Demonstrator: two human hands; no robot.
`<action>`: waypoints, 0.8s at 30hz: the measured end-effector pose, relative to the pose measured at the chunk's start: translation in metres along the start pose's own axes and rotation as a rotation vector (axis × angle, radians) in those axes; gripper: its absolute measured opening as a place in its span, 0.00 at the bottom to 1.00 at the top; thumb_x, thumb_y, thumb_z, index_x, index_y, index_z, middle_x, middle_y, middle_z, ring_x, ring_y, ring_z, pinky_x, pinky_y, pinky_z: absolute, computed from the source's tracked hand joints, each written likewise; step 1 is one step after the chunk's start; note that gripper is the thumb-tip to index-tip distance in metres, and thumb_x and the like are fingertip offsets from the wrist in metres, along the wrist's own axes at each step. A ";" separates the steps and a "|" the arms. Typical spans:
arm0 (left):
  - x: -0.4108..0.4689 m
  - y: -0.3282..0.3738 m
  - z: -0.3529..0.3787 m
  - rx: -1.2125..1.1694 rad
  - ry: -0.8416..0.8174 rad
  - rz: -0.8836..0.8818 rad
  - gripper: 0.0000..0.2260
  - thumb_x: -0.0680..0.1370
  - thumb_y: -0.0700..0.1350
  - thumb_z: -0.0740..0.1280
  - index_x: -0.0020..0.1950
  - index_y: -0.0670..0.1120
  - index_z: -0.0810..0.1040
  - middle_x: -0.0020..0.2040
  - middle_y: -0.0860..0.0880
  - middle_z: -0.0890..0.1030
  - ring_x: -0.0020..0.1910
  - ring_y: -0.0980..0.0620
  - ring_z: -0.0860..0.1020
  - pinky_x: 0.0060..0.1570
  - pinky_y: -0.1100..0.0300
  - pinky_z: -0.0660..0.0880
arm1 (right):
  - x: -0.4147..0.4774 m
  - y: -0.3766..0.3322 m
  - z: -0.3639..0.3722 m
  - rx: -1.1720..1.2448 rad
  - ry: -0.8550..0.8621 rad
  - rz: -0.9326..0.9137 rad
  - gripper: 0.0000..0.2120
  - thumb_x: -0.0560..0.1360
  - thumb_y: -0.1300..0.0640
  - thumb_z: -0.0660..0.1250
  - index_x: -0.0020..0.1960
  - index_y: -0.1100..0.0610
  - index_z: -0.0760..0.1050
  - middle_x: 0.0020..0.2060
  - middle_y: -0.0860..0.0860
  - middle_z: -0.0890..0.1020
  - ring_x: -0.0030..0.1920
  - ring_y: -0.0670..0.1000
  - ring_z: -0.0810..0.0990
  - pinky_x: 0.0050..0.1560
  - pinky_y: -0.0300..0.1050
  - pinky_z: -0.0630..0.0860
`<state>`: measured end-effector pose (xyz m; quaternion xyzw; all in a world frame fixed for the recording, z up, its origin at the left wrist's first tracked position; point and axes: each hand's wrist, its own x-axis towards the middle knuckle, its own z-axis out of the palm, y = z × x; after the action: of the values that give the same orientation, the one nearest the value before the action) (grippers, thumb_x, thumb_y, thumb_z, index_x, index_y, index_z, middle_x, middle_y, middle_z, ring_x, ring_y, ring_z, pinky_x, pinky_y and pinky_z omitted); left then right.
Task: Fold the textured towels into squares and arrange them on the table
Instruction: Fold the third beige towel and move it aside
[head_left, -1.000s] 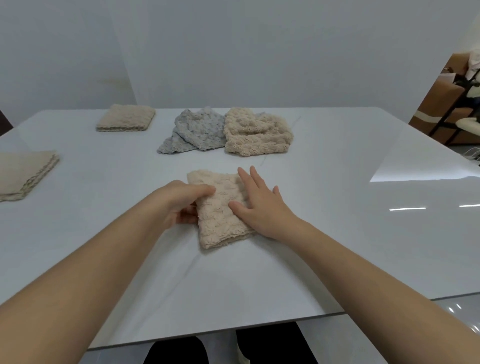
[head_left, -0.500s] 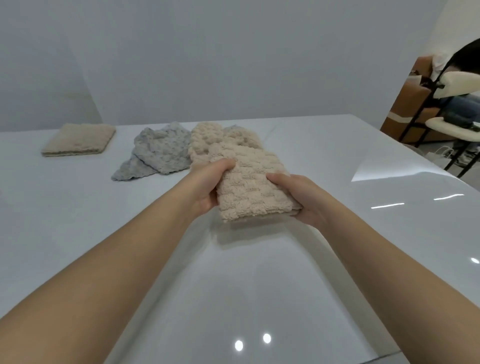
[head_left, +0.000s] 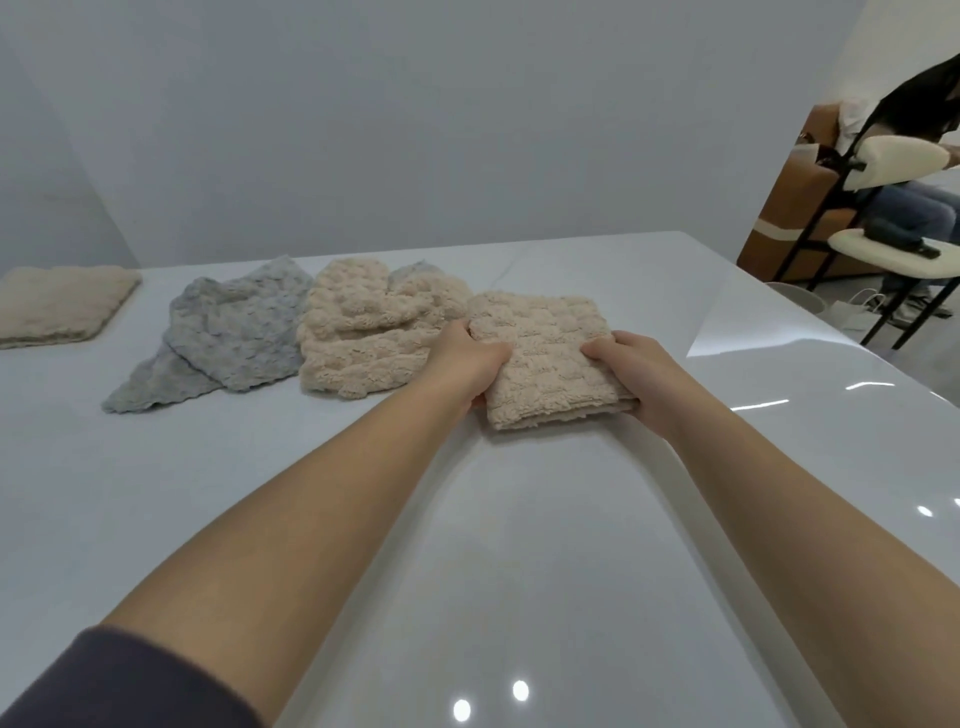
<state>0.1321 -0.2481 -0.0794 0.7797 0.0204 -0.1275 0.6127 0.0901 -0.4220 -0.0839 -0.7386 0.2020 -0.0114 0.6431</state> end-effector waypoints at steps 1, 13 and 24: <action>0.004 0.000 0.004 0.005 0.017 0.000 0.07 0.76 0.42 0.68 0.52 0.47 0.73 0.49 0.46 0.79 0.46 0.46 0.80 0.50 0.49 0.80 | 0.003 0.000 -0.003 0.005 0.013 0.013 0.05 0.76 0.58 0.65 0.50 0.58 0.76 0.45 0.57 0.81 0.44 0.56 0.80 0.53 0.59 0.78; -0.008 -0.026 0.029 1.214 -0.223 0.604 0.33 0.81 0.59 0.49 0.79 0.44 0.39 0.79 0.46 0.38 0.77 0.51 0.37 0.75 0.47 0.38 | 0.024 0.008 -0.023 -0.176 0.055 -0.124 0.16 0.75 0.65 0.64 0.60 0.52 0.75 0.46 0.51 0.83 0.43 0.50 0.82 0.38 0.43 0.81; 0.077 -0.004 0.041 1.406 -0.156 0.554 0.28 0.83 0.52 0.46 0.78 0.41 0.42 0.79 0.44 0.43 0.78 0.48 0.42 0.75 0.47 0.41 | 0.106 -0.003 -0.009 -0.176 0.246 -0.195 0.27 0.73 0.57 0.65 0.71 0.54 0.68 0.57 0.52 0.79 0.56 0.52 0.79 0.62 0.51 0.75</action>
<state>0.1989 -0.2962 -0.1092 0.9520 -0.3054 -0.0066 -0.0193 0.1856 -0.4638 -0.1051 -0.8013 0.2068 -0.1460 0.5421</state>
